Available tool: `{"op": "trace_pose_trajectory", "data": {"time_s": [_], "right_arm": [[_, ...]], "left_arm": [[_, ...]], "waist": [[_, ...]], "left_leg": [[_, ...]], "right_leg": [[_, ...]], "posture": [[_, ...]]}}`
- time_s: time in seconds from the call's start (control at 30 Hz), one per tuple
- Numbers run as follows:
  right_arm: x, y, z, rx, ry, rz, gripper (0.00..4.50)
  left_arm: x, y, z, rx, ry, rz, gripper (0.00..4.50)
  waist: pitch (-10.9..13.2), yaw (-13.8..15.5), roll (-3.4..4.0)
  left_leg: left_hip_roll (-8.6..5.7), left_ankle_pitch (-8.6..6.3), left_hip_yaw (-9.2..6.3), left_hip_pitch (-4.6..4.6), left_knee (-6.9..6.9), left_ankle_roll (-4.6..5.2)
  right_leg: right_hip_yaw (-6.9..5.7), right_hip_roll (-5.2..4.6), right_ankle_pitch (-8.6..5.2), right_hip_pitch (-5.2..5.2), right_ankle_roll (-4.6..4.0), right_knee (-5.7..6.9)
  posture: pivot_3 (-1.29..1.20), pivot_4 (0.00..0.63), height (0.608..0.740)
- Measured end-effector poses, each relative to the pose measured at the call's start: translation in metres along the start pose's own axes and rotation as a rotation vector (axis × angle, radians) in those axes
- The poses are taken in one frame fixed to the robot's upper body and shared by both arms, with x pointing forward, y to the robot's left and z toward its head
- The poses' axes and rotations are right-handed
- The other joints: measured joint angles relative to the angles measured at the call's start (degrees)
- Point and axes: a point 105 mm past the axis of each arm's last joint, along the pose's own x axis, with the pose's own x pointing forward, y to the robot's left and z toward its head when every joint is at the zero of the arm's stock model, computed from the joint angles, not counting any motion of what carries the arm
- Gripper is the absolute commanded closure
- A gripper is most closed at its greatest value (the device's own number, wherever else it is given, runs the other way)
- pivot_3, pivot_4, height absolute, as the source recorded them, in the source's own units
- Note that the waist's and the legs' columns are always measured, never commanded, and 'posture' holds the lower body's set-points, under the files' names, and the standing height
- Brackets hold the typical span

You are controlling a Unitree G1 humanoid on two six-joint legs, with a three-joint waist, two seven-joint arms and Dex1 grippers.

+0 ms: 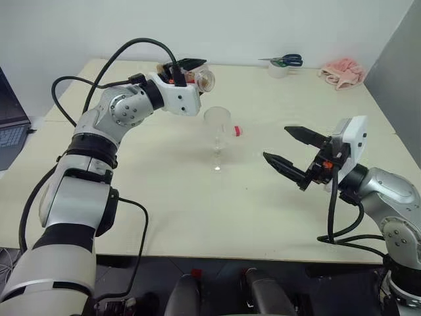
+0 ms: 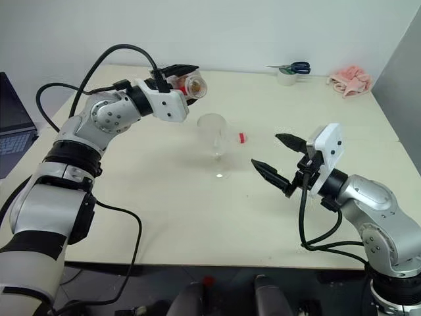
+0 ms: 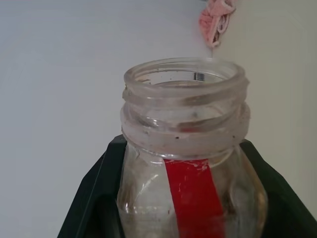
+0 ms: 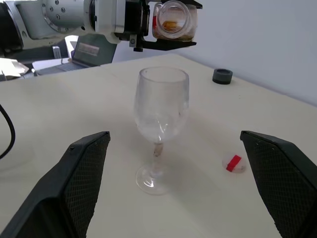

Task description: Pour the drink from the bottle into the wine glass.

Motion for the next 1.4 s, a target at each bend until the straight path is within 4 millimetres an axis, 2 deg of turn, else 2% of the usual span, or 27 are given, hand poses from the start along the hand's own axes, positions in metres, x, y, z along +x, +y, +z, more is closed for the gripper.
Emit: {"op": "trace_pose_trajectory", "data": {"time_s": [0.6,1.0,1.2,1.4], "right_arm": [[0.002,-0.001,-0.001,0.022,0.001,-0.013,0.0],[0.006,0.0,0.007,0.019,-0.019,0.004,0.0],[0.006,0.0,0.007,0.021,-0.022,0.007,0.0],[0.006,0.0,0.007,0.02,-0.023,0.007,0.0]], "left_arm": [[-0.001,0.005,0.002,0.183,-0.018,-0.006,2.38],[-0.001,0.0,-0.001,0.21,-0.014,-0.03,2.38],[0.0,0.008,0.001,0.23,-0.018,-0.017,2.38],[-0.003,0.005,-0.002,0.25,-0.007,-0.043,2.38]], "waist": [[0.0,0.0,0.0],[0.0,0.0,0.0],[0.0,0.0,0.0],[0.0,0.0,0.0]], "left_leg": [[-0.01,0.0,0.0,0.0,0.02,0.0],[-0.02,0.0,-0.01,0.0,0.03,0.0],[-0.03,0.0,0.0,0.0,0.03,0.0],[-0.03,0.0,-0.01,0.02,0.05,0.0]], "right_leg": [[-0.01,-0.02,0.01,0.0,0.0,0.04],[-0.03,-0.04,0.01,0.0,0.0,0.09],[-0.03,-0.05,0.01,0.0,0.0,0.11],[-0.04,-0.06,0.02,-0.01,0.0,0.22]], "posture": [[0.0,0.15,0.74],[0.0,0.15,0.74],[0.0,0.15,0.74],[0.0,0.15,0.74]]}}
